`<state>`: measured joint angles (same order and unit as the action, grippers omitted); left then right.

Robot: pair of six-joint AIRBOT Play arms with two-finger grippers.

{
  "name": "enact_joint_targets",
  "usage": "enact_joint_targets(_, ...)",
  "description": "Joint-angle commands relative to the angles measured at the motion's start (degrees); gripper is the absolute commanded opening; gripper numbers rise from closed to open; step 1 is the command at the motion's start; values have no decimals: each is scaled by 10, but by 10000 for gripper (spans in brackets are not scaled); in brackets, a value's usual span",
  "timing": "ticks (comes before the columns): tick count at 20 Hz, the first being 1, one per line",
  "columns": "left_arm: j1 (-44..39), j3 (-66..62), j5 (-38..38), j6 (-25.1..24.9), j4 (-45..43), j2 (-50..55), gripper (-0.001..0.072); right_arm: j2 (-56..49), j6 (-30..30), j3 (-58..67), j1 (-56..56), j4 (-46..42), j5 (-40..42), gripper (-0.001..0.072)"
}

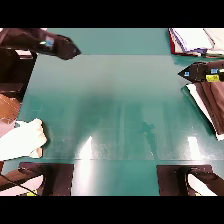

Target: Fold the shirts.

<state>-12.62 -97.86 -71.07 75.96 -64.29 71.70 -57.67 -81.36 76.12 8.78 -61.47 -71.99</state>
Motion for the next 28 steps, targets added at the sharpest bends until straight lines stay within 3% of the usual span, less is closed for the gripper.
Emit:
enact_joint_targets(1,64,9,-123,-15,-85,-47,26,0,0,0,0,0,2,16)
enact_joint_targets(8,223,237,-177,22,-242,-196,29,0,0,0,0,-1,7,16)
enact_joint_targets(9,234,270,-175,32,-257,-198,170,0,0,0,0,-1,7,16)
enact_joint_targets(10,243,307,-168,42,-270,-198,573,0,0,0,0,0,7,16)
enact_joint_targets(11,249,343,-152,55,-280,-198,720,0,0,0,0,0,7,16)
enact_joint_targets(16,253,524,-54,76,-340,-198,708,0,0,0,0,-1,7,16)
enact_joint_targets(19,253,575,-44,103,-359,-198,707,0,0,0,0,-1,8,16)
enact_joint_targets(20,253,577,-47,119,-359,-198,663,0,0,0,0,0,10,16)
enact_joint_targets(21,253,577,-52,125,-359,-199,388,0,0,0,0,0,12,16)
enact_joint_targets(22,253,577,-57,126,-358,-199,192,0,0,0,0,0,14,16)
enact_joint_targets(23,253,573,-64,125,-358,-199,41,0,0,0,0,0,15,16)
enact_joint_targets(28,251,378,-97,125,-322,-231,24,0,0,44,0,1,19,16)
